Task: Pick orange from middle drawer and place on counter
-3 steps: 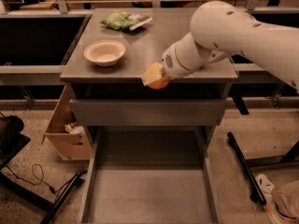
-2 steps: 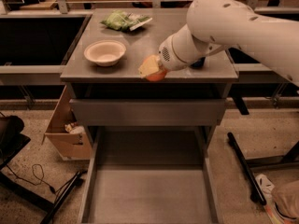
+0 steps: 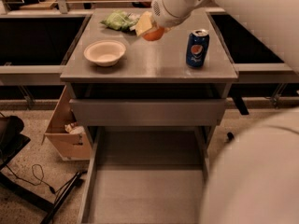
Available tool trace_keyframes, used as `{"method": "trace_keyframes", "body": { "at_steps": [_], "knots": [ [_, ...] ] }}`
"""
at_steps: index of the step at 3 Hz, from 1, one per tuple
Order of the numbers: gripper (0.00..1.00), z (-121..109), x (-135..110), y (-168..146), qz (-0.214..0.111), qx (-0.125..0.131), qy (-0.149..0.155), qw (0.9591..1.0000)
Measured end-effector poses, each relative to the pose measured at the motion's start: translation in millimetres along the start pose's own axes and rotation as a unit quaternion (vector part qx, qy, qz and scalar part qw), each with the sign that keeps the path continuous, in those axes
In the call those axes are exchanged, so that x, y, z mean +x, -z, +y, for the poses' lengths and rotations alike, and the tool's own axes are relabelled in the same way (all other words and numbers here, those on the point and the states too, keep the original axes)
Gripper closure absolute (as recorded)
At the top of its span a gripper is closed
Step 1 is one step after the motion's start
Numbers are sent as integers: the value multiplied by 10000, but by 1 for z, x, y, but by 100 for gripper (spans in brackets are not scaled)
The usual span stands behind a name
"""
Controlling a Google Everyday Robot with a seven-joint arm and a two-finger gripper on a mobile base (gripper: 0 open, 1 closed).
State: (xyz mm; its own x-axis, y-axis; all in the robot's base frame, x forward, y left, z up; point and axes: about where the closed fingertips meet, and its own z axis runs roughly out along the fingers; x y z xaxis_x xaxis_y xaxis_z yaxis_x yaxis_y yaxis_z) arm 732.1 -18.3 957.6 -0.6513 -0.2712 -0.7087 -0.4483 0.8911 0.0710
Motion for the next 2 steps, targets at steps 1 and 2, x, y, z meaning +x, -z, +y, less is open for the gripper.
{"method": "trace_keyframes", "body": {
  "at_steps": [1, 2],
  "knots": [
    [100, -23, -34, -30, 69, 385, -285, 9988],
    [100, -58, -45, -64, 93, 499, -674, 9964]
  ]
}}
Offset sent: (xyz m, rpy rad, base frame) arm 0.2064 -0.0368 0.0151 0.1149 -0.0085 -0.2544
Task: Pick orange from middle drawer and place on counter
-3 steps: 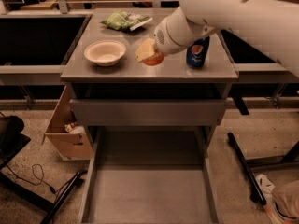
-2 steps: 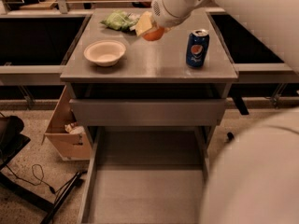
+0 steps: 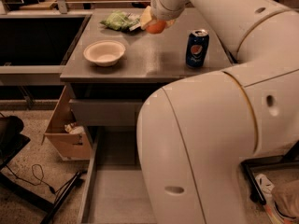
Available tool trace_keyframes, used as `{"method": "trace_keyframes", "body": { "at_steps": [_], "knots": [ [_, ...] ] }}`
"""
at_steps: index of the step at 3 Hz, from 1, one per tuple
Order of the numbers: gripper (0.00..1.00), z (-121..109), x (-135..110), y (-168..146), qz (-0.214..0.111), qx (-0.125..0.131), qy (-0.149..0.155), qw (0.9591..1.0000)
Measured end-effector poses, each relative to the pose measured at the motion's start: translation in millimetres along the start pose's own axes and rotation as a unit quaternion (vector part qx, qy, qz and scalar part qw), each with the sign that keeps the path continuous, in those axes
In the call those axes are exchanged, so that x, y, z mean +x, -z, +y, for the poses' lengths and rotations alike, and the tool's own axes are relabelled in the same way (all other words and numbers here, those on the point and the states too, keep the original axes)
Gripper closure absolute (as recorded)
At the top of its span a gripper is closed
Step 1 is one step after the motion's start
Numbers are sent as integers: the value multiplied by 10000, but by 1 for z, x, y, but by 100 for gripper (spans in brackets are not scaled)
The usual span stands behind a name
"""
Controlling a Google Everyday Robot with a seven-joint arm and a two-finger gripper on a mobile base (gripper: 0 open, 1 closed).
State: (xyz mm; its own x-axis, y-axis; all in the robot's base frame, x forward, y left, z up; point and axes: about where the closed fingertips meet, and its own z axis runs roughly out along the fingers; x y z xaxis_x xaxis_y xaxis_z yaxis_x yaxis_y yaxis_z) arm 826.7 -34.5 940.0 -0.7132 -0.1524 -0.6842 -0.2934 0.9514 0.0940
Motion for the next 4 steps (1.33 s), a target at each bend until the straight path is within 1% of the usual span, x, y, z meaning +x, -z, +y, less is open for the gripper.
{"method": "trace_keyframes", "body": {
  "at_steps": [1, 2, 3, 4],
  "knots": [
    [100, -21, -29, -42, -366, -57, -172, 9992],
    [100, -35, -45, -71, -777, -105, -89, 9969],
    [100, -37, -52, -91, -870, 166, 165, 9959],
    [100, -36, -52, -109, -751, 562, 394, 9948]
  ]
}}
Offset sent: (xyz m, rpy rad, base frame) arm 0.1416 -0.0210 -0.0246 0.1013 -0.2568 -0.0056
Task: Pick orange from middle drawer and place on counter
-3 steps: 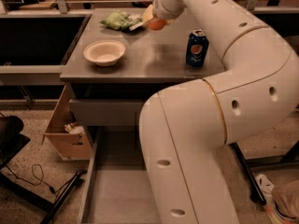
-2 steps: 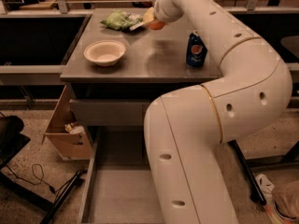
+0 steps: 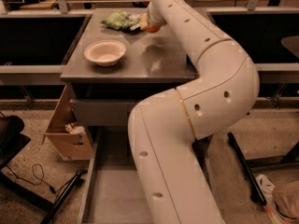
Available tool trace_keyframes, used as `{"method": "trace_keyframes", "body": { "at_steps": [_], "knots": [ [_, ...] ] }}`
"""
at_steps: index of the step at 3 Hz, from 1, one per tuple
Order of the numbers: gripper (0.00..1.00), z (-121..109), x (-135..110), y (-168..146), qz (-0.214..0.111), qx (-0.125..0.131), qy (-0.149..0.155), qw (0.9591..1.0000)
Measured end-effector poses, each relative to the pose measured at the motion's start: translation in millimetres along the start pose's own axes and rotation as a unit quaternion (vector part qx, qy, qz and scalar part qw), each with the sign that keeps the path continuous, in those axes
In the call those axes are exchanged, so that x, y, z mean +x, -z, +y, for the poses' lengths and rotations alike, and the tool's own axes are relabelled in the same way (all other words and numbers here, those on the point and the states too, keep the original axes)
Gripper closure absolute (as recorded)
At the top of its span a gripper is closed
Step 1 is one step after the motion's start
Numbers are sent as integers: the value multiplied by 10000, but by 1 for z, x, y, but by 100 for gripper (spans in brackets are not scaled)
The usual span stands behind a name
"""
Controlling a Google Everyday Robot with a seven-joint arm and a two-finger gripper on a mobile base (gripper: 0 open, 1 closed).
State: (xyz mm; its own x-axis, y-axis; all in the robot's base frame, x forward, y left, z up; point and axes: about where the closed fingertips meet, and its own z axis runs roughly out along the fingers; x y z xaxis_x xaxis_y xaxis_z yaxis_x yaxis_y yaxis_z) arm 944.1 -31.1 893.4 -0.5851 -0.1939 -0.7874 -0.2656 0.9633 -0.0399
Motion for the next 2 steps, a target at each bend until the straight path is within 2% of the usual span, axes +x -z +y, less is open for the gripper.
{"method": "trace_keyframes", "body": {
  "at_steps": [1, 2],
  "knots": [
    [100, 0, 9, -16, 81, 86, -23, 9999],
    [100, -11, 23, -27, 89, 63, -335, 9994]
  ]
}}
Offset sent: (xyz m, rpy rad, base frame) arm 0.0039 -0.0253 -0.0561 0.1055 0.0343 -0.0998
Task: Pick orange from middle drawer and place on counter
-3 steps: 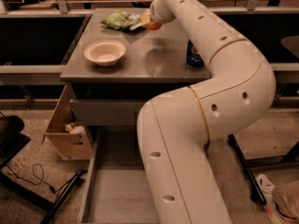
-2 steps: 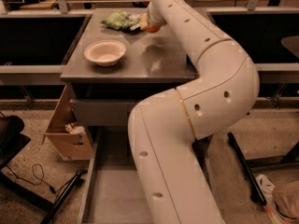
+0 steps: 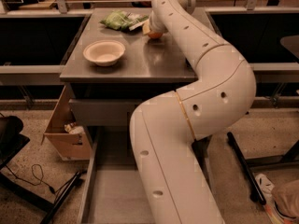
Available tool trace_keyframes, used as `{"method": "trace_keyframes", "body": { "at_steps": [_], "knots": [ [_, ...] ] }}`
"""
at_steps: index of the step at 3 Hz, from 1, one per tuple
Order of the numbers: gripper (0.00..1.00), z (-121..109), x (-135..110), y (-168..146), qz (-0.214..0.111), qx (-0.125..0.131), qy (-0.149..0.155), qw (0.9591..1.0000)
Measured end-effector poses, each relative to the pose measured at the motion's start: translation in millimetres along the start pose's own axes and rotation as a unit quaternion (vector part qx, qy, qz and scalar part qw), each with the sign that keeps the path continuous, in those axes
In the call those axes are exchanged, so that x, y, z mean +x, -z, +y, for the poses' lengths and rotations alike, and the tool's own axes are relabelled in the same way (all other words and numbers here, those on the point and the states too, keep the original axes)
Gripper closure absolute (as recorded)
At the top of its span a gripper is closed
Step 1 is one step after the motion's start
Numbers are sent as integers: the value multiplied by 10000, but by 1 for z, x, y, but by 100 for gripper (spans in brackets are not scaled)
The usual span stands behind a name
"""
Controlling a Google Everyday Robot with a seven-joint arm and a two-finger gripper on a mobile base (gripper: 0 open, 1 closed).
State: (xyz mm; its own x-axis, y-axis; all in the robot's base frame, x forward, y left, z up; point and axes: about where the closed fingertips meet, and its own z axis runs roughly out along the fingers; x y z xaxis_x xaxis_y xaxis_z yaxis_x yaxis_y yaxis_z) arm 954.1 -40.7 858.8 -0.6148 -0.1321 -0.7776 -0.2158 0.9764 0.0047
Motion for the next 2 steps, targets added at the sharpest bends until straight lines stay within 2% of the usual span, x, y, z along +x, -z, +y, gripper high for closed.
{"method": "trace_keyframes", "body": {
  "at_steps": [1, 2],
  "knots": [
    [83, -1, 1, -1, 1, 0, -20, 10000],
    [59, 0, 1, -1, 2, -1, -20, 10000]
  ]
}}
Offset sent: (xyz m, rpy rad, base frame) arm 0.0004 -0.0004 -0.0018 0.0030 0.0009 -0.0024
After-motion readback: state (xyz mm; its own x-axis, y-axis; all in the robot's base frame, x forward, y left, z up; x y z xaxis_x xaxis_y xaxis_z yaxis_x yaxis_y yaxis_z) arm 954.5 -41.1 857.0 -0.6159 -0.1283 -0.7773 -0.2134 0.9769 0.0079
